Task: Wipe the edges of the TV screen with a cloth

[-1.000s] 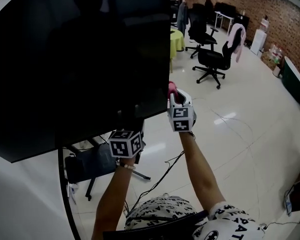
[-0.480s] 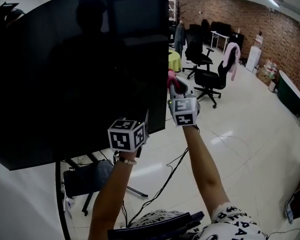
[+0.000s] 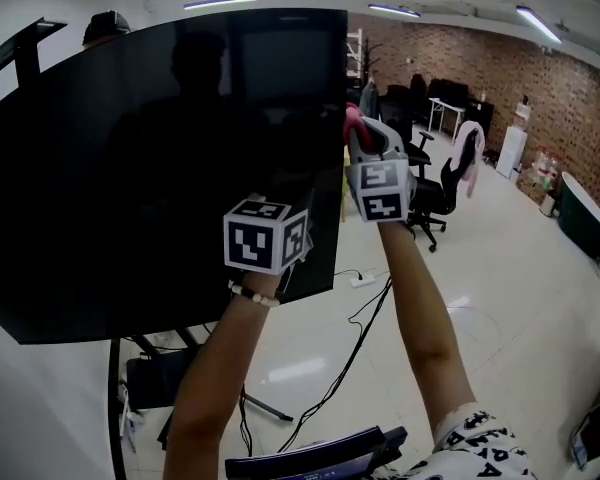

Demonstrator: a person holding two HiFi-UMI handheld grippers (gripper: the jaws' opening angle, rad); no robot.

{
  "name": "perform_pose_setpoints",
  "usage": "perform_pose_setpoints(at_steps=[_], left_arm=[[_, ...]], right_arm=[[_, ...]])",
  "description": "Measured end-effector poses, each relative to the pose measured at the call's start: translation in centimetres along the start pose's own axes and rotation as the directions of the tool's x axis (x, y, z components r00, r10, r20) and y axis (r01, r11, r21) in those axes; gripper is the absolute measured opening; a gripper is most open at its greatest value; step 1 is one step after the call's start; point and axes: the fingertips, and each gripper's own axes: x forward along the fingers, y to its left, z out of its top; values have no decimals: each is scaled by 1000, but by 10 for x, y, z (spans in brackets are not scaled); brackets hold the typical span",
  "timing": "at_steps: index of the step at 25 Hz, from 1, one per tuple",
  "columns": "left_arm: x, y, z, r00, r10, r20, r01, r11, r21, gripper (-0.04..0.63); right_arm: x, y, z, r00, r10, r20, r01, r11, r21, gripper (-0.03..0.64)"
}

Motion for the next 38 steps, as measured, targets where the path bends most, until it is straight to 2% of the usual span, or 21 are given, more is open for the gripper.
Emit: perform_pose_setpoints(at_steps=[4, 11, 18, 24, 26, 29, 31, 34, 36, 38], left_arm=[[1, 0, 32, 1000, 4, 28, -4, 1000, 25, 6], [-1, -3, 63, 998, 5, 64, -8, 999, 50, 6], [-7, 5, 76, 995, 36, 91, -40, 998, 38, 6], [-15, 5, 76, 994, 62, 87, -65, 998, 27, 6], [-22, 9, 74, 994, 74, 85, -76, 997, 24, 6], [-38, 19, 64, 993, 87, 83, -90, 996, 25, 6], [-53, 21, 49, 992, 91, 87, -94, 995, 21, 6], [-74, 27, 16, 991, 102, 85, -102, 995, -1, 6], [-84, 34, -8, 991, 108, 76, -106, 994, -23, 6], [-96, 41, -40, 991, 119, 53, -117, 992, -47, 6]], right_arm=[[21, -23, 46, 999, -9, 49, 10, 1000, -21, 55], [49, -54, 108, 993, -24, 113, 31, 998, -61, 55], [69, -76, 150, 990, -14, 137, 30, 993, -113, 55], [63, -91, 172, 986, -35, 165, 57, 990, -131, 55], [60, -96, 180, 980, -41, 193, 62, 993, -104, 57], [47, -106, 188, 961, -52, 272, 35, 997, 67, 57], [25, -112, 187, 943, -108, 315, 69, 989, 134, 57], [-8, -102, 157, 947, -135, 291, 100, 986, 130, 57], [-37, -79, 138, 948, -110, 298, 76, 989, 123, 57], [-66, -44, 111, 955, -56, 292, 14, 989, 145, 57]])
